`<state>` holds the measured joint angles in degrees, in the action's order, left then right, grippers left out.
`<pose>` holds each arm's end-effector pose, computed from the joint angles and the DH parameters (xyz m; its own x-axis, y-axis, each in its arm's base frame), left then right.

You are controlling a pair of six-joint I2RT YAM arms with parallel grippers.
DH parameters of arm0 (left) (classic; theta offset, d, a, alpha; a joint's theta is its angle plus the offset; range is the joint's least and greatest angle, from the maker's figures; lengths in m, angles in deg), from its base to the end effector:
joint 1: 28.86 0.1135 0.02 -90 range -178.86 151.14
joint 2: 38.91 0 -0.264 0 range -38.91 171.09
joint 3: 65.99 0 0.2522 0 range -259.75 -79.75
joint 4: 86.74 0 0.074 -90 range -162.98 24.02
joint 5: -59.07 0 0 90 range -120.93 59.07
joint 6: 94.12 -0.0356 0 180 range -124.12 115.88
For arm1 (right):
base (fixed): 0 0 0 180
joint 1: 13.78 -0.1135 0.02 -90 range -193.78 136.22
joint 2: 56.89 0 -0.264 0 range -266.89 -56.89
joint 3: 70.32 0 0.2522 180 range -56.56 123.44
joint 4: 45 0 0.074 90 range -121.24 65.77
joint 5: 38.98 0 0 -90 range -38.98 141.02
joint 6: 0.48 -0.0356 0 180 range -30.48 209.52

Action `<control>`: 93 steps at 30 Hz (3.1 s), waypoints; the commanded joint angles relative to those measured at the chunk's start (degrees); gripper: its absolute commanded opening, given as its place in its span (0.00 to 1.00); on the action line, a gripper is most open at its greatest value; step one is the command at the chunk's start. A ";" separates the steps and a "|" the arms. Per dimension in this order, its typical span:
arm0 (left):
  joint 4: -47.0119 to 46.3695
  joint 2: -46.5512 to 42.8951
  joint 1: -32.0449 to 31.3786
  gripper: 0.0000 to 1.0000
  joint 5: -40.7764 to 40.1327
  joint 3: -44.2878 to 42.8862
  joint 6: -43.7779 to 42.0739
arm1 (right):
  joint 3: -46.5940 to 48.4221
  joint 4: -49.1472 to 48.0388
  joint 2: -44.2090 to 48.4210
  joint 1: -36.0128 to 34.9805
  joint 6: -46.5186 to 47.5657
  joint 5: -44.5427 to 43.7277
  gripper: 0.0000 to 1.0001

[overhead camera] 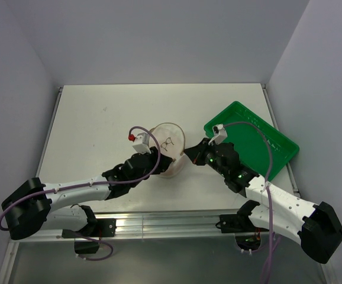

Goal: Place the bra in the laundry bag and zip it closed

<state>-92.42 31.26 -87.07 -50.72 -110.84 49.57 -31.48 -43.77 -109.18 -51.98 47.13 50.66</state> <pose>0.1470 -0.2144 0.2179 -0.6140 -0.4487 -0.6494 0.2314 0.6842 -0.6916 0.1650 0.1296 0.2359 -0.5608 0.4166 -0.7155 -0.3189 0.6888 0.6510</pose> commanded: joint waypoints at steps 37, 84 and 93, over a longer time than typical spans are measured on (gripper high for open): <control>-5.78 -4.07 -2.60 0.00 -3.24 -0.37 -8.07 | 6.38 1.20 -6.59 -6.81 -9.11 -5.09 0.67; -6.36 -13.13 -11.21 0.00 -14.83 0.93 -13.79 | -0.28 2.02 6.67 -9.06 -11.71 -5.34 0.89; -10.97 -9.00 -15.35 0.00 -16.42 2.09 -16.34 | -2.67 -4.34 5.54 -12.96 -16.32 -10.44 0.74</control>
<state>-97.97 21.75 -101.34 -65.62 -109.00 34.95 -36.27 -42.20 -102.93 -64.55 33.25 44.91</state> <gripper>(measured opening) 0.086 0.771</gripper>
